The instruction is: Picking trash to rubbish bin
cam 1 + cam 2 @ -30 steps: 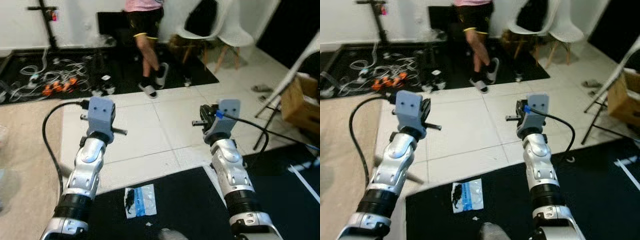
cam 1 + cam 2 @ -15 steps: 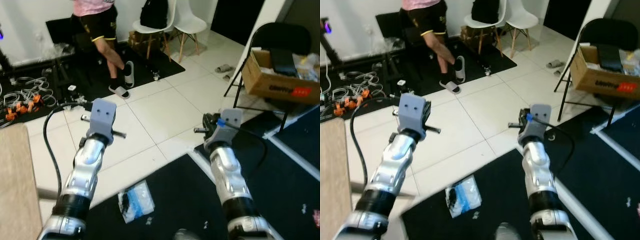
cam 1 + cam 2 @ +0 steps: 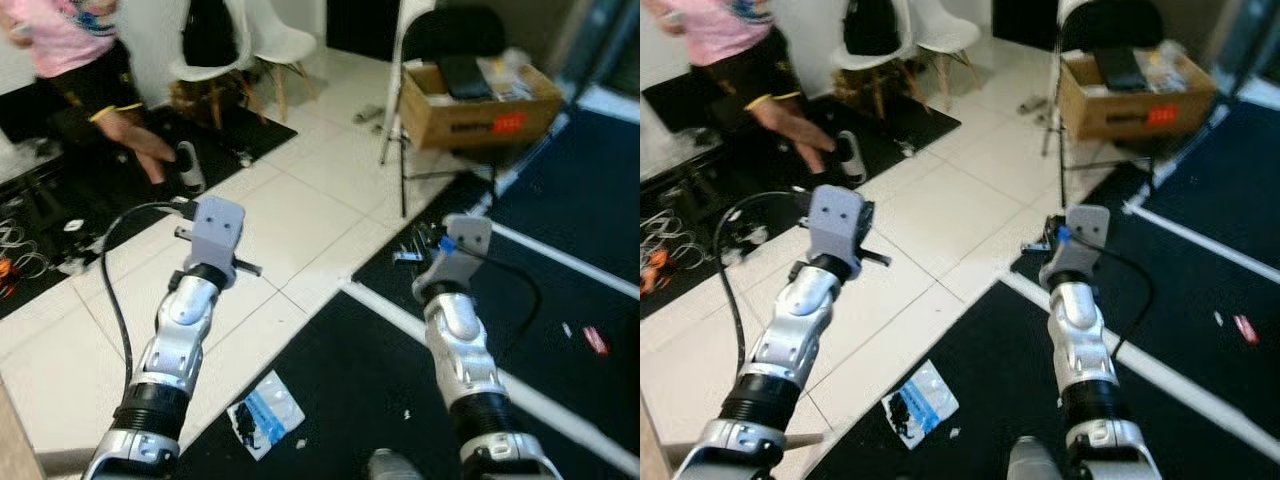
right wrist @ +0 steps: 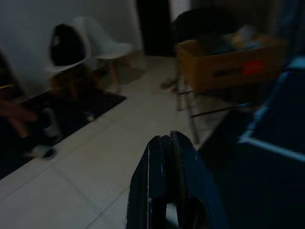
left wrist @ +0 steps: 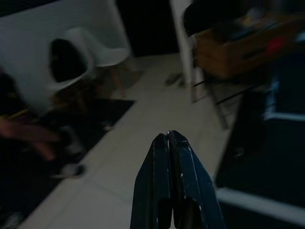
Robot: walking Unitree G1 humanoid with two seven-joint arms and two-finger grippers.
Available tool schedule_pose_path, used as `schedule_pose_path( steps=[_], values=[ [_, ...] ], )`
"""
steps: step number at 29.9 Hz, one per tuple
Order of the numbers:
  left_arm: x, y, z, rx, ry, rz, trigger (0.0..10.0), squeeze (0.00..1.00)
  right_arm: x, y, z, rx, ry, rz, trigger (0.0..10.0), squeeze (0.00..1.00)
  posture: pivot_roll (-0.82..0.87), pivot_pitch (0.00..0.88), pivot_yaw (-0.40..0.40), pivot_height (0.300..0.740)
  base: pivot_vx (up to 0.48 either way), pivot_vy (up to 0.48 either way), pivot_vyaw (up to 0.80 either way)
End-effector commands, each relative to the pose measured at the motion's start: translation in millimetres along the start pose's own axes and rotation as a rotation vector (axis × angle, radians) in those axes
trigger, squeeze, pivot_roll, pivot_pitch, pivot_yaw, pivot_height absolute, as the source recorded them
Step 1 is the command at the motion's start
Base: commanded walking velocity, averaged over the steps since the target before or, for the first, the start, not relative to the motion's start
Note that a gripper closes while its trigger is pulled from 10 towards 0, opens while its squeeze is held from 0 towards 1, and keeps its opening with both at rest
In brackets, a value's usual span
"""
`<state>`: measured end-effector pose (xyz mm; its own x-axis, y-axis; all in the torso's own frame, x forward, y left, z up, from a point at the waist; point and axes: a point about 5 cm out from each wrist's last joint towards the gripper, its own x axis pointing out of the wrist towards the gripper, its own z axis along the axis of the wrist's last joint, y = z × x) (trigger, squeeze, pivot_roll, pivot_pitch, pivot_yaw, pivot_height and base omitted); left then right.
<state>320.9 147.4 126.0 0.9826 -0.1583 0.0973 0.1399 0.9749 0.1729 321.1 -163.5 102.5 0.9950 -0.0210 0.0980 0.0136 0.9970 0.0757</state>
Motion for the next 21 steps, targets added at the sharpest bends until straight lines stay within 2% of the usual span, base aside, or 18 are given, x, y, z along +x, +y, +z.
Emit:
schedule_pose_path(
  steps=[1,7,10,14,21],
  values=[
    [-3.1,4.6,-5,-0.023,0.020,0.038,10.0,0.00,-1.0,5.7,-2,-0.007,0.012,0.026,10.0,0.00,-0.02,0.000,0.069,0.740,0.000,0.000,-0.80],
    [-4.9,2.4,-5,-0.064,0.022,0.063,10.0,0.00,-1.1,7.9,-4,-0.009,0.022,0.039,10.0,0.00,-0.02,0.000,0.044,0.740,0.000,0.000,-0.80],
    [-5.4,2.6,-7,-0.047,0.029,0.064,10.0,0.00,-0.3,8.4,-5,-0.008,0.027,0.042,10.0,0.00,-0.02,0.000,0.043,0.740,0.000,0.000,-0.80],
    [-8.9,3.1,-10,-0.096,0.036,0.079,10.0,0.00,-0.3,7.8,-5,-0.008,0.031,0.045,10.0,0.00,-0.02,0.003,0.034,0.740,0.000,0.000,-0.80],
    [-13.3,6.0,-12,-0.075,0.031,0.097,10.0,0.00,0.4,7.9,-6,-0.009,0.038,0.055,10.0,0.00,-0.01,0.012,0.026,0.740,0.000,0.000,-0.80]
  ],
)
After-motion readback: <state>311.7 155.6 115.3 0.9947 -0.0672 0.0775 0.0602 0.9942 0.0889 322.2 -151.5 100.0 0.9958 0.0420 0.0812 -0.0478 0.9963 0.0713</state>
